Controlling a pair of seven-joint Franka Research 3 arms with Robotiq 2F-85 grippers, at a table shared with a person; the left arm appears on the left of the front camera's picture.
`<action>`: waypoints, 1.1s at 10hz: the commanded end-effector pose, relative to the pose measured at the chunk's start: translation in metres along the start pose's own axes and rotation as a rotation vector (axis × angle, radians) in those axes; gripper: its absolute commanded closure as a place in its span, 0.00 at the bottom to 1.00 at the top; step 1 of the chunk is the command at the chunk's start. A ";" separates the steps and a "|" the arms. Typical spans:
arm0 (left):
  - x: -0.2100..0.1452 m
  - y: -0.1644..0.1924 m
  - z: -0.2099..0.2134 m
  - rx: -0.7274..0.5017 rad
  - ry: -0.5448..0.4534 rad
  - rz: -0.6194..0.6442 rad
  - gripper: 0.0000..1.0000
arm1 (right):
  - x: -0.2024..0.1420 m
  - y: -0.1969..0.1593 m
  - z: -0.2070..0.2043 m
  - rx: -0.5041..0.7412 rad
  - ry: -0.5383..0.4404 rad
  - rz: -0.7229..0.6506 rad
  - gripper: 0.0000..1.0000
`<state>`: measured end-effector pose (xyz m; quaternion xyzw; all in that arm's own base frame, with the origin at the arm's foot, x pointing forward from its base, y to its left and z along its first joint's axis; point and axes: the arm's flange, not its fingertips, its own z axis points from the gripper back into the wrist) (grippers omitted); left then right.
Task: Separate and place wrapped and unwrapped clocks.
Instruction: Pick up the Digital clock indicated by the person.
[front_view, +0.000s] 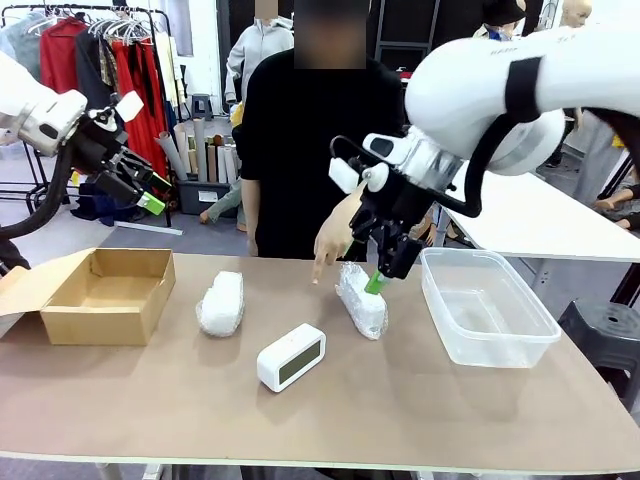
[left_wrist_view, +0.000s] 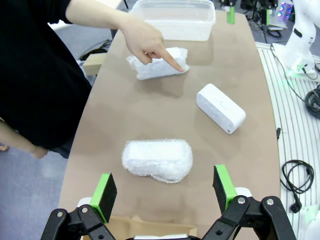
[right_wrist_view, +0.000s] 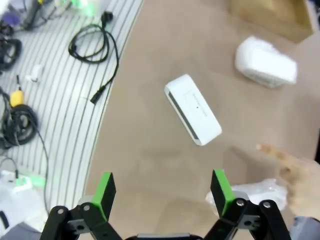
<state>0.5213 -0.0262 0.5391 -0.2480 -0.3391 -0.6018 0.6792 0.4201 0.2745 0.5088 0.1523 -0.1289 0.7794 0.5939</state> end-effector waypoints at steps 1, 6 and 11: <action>0.001 0.000 0.002 0.004 -0.004 0.007 0.00 | -0.002 -0.011 -0.013 -0.011 0.026 0.062 0.00; 0.001 0.000 0.002 0.004 -0.004 0.007 0.00 | -0.004 -0.009 -0.020 0.013 0.015 0.043 0.00; 0.001 0.000 0.002 0.004 -0.004 0.007 0.00 | 0.023 -0.014 -0.060 -0.028 0.117 0.160 0.00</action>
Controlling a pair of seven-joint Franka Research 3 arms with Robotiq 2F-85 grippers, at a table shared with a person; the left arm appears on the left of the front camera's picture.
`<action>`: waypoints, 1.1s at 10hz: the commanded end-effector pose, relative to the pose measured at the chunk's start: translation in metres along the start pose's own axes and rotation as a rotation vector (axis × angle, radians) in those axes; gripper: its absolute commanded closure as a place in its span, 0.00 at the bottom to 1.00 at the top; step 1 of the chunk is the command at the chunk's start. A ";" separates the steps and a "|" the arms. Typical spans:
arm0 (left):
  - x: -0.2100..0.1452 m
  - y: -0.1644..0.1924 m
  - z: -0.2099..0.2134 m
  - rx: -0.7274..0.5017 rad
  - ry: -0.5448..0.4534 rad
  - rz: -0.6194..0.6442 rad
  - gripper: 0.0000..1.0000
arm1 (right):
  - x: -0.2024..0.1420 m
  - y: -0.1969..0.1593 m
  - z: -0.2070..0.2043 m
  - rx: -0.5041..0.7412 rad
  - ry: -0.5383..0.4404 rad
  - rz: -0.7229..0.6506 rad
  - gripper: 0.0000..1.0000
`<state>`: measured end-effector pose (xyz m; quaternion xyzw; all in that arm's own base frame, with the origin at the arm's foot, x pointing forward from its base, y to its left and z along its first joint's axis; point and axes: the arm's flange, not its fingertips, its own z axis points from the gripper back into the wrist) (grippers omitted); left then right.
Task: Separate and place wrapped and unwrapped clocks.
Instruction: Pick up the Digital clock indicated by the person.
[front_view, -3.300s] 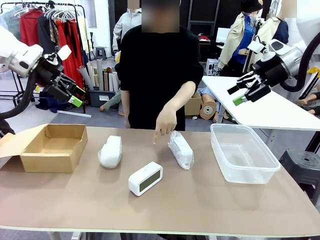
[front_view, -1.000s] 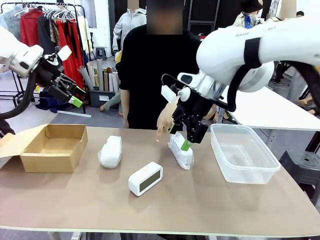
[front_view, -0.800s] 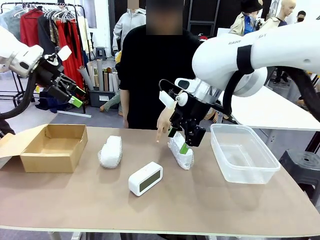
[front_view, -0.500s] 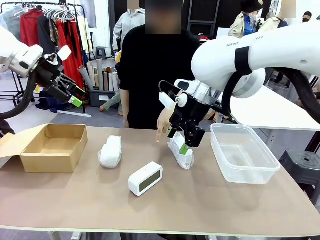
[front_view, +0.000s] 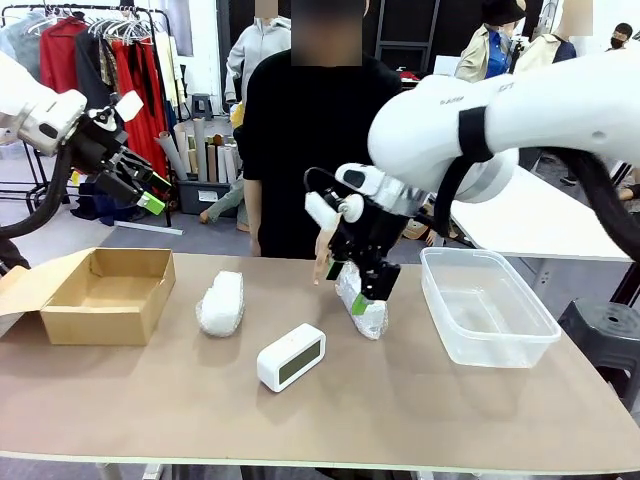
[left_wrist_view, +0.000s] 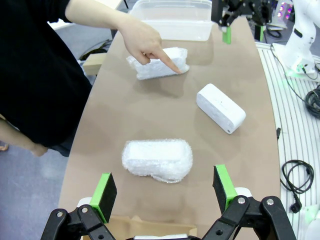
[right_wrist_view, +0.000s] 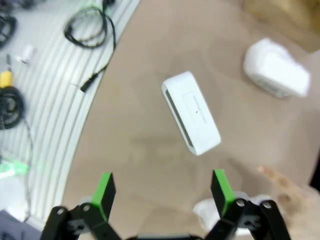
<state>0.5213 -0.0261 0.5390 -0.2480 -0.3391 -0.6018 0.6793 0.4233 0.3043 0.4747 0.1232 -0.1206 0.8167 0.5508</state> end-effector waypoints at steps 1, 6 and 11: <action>0.001 0.000 0.002 0.004 -0.004 0.006 0.00 | 0.016 -0.013 -0.024 -0.010 0.060 0.109 0.00; 0.001 0.000 0.002 0.004 -0.004 0.006 0.00 | 0.036 -0.031 -0.083 -0.029 0.128 0.289 0.00; 0.001 0.000 0.002 0.004 -0.004 0.006 0.00 | 0.045 -0.034 -0.128 -0.050 0.202 0.354 0.00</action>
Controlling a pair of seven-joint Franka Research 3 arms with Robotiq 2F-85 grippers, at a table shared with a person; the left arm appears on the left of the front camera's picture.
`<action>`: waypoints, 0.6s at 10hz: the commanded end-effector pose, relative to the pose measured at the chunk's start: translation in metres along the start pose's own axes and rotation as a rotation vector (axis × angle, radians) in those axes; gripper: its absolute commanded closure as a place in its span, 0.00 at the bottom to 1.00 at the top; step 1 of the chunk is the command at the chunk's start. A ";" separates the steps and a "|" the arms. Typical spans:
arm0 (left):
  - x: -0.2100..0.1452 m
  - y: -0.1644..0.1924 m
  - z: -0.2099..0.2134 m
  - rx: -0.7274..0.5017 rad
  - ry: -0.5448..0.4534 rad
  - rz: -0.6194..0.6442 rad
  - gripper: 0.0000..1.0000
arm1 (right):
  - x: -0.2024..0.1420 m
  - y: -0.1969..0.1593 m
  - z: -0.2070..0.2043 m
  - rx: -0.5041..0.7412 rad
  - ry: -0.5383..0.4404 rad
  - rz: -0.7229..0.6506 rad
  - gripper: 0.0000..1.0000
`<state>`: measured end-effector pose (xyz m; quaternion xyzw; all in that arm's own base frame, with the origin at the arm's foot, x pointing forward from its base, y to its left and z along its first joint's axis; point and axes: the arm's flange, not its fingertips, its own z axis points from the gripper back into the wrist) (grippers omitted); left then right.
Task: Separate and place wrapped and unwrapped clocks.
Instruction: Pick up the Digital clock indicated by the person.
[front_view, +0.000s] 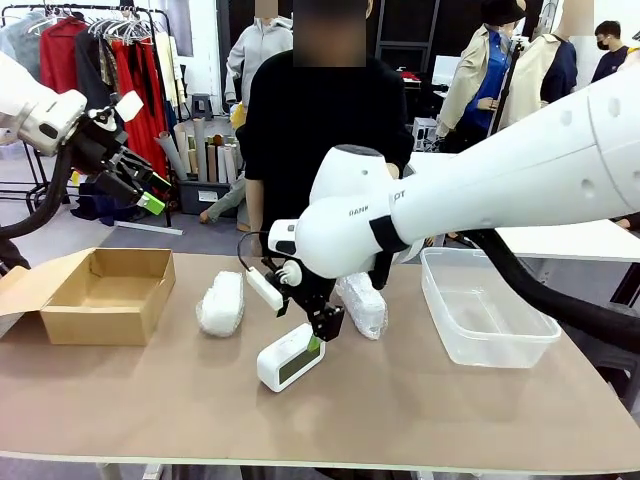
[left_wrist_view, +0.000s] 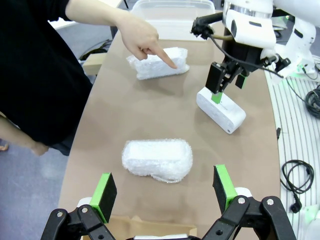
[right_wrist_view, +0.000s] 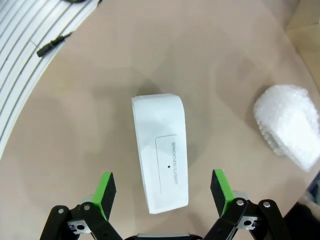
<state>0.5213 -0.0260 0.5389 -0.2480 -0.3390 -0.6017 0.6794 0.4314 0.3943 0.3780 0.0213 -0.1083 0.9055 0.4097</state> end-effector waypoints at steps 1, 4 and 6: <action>0.001 0.000 0.002 0.004 -0.005 0.006 0.00 | 0.008 -0.001 -0.018 0.012 0.052 0.007 0.00; 0.001 0.000 0.002 0.004 -0.005 0.006 0.00 | 0.009 0.003 -0.033 0.015 0.051 0.013 0.00; 0.001 0.000 0.002 0.004 -0.005 0.006 0.00 | 0.012 0.004 -0.041 0.010 0.052 0.025 0.00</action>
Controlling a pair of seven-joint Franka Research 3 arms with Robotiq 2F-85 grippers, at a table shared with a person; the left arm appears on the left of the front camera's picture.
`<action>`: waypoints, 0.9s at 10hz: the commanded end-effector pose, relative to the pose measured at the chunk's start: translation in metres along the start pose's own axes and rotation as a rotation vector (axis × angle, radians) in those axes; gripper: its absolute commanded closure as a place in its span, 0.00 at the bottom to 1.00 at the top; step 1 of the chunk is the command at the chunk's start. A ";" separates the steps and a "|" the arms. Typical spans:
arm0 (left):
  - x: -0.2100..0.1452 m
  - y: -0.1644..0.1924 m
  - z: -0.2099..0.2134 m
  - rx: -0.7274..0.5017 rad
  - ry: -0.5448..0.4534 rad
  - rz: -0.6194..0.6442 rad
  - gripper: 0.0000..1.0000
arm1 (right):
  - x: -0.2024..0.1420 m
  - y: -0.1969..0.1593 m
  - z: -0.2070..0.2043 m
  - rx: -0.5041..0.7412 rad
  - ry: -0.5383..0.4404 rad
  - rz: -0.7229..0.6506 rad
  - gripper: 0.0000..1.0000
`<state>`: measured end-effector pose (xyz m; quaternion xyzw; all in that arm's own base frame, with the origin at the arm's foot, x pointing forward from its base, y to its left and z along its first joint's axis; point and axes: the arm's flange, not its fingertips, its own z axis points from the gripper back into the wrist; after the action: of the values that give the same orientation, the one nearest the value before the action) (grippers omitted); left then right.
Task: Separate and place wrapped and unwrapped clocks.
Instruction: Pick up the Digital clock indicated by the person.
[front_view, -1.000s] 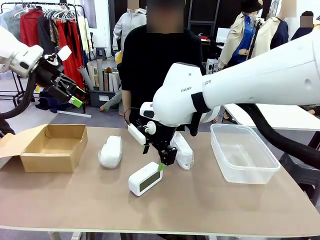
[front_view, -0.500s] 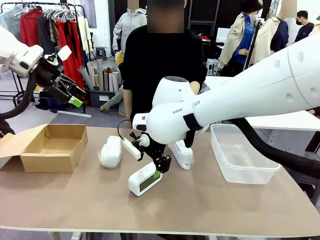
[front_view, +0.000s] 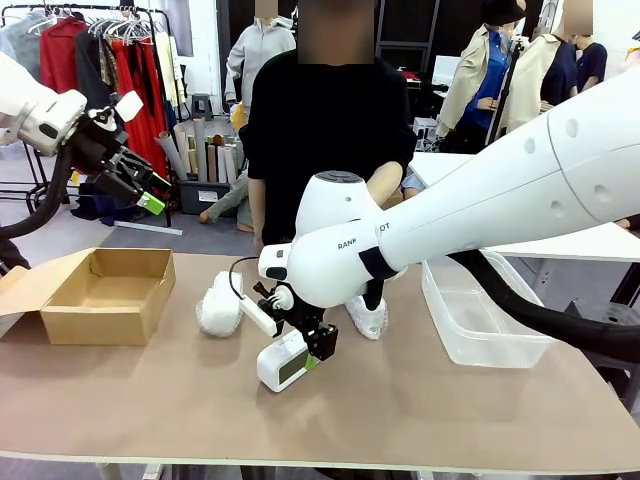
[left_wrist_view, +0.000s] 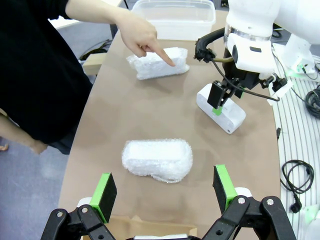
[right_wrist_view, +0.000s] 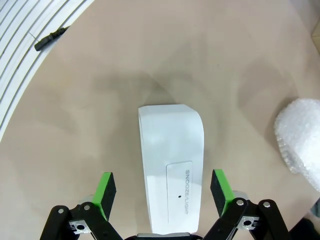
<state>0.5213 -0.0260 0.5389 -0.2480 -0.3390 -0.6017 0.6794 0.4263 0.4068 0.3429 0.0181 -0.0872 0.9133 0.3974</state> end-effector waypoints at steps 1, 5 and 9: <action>0.001 0.000 0.002 0.004 -0.005 0.006 0.00 | 0.004 0.001 -0.009 -0.026 0.031 -0.005 0.00; 0.001 0.000 0.002 0.004 -0.005 0.006 0.00 | -0.002 0.001 -0.017 0.004 0.018 -0.012 0.00; 0.001 0.000 0.002 0.004 -0.005 0.006 0.00 | -0.008 0.001 -0.017 0.015 0.021 -0.001 0.59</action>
<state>0.5213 -0.0260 0.5389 -0.2480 -0.3390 -0.6017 0.6794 0.4323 0.4031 0.3242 0.0202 -0.0796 0.9141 0.3970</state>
